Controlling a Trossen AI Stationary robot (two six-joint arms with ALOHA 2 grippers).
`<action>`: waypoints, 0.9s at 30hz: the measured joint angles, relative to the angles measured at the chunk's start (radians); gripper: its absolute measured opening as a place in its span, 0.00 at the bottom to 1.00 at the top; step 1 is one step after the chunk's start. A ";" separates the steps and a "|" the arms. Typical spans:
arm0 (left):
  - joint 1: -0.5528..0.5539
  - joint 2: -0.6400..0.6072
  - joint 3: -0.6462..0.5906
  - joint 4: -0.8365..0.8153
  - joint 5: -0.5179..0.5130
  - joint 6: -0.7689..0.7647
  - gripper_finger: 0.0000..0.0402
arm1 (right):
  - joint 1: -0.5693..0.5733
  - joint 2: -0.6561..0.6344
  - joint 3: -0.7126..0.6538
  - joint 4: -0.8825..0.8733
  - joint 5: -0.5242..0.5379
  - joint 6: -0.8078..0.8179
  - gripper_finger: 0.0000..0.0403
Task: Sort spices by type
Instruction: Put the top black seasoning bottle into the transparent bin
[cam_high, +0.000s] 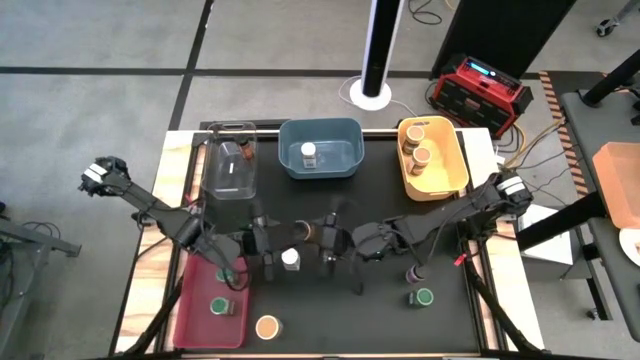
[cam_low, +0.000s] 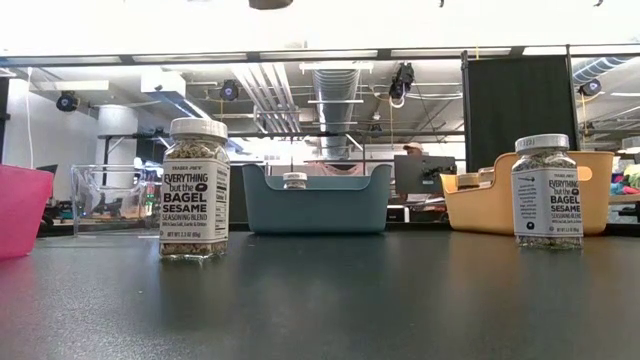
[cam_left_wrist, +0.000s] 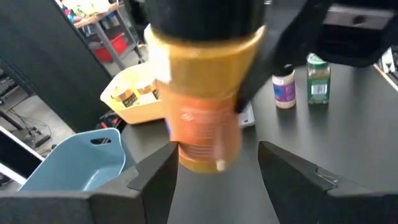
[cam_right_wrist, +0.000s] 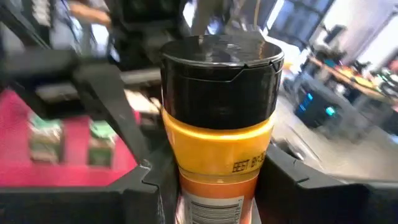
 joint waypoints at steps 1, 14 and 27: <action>0.000 0.000 0.000 -0.012 -0.001 -0.006 0.51 | 0.001 0.000 0.013 -0.048 0.012 0.001 0.36; 0.016 0.007 0.056 -0.017 0.041 0.043 0.51 | 0.010 0.000 0.160 -0.699 0.068 0.220 0.36; 0.089 0.077 0.120 -0.023 0.153 0.125 0.68 | 0.020 0.000 0.195 -0.771 0.075 0.225 0.36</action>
